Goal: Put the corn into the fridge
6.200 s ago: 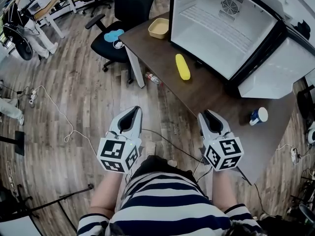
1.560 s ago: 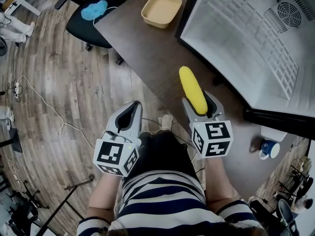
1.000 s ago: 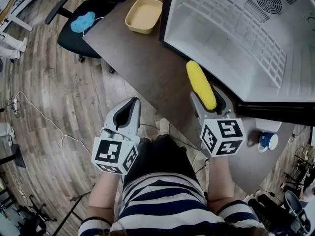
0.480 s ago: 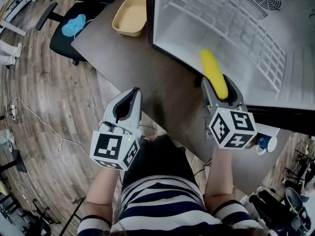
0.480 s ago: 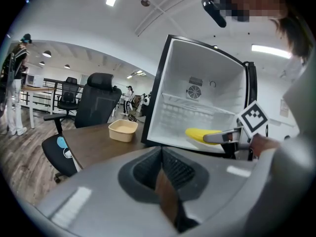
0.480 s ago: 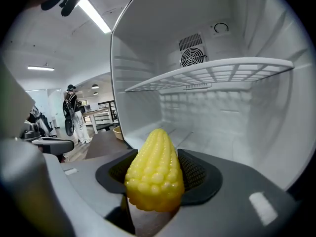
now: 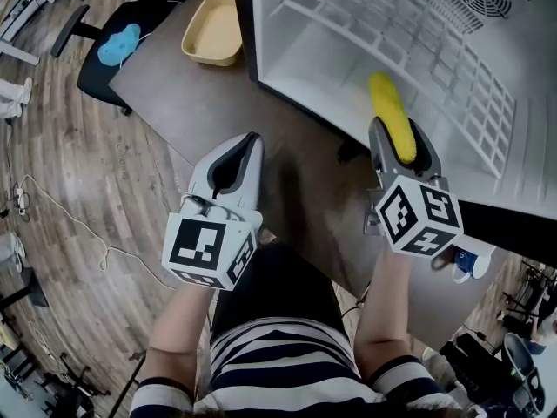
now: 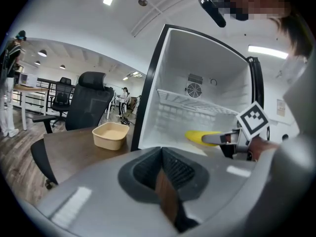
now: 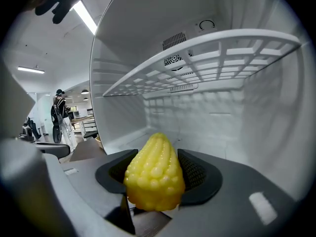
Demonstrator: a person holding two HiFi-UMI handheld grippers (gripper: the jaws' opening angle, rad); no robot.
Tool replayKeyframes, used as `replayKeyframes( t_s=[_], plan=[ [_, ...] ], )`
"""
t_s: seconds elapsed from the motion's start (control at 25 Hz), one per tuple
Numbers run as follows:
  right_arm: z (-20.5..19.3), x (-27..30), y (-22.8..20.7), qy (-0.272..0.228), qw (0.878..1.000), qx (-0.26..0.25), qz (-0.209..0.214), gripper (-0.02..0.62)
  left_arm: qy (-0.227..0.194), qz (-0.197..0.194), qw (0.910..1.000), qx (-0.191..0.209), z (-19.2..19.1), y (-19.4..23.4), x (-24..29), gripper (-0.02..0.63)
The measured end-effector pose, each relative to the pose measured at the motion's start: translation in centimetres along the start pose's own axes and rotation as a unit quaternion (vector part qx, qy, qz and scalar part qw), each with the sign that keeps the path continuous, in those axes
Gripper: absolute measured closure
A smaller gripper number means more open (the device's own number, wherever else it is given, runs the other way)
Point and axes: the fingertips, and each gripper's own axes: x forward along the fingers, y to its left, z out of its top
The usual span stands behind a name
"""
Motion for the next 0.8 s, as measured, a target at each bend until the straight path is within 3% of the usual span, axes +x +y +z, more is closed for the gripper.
replayKeyframes(
  t_s=[0.36,0.8],
  plan=[
    [1.1,2.3,-2.8,-0.021,0.999,0.009,-0.045,0.339,-0.009,0.001,1.0,0.002,0.2,0.3,3.6,0.606],
    [1.1,3.7,-3.8,0.022,0.996,-0.014,-0.081,0.339,-0.013,-0.004,0.9998,0.015,0.7,0.0,6.7,0.606]
  ],
)
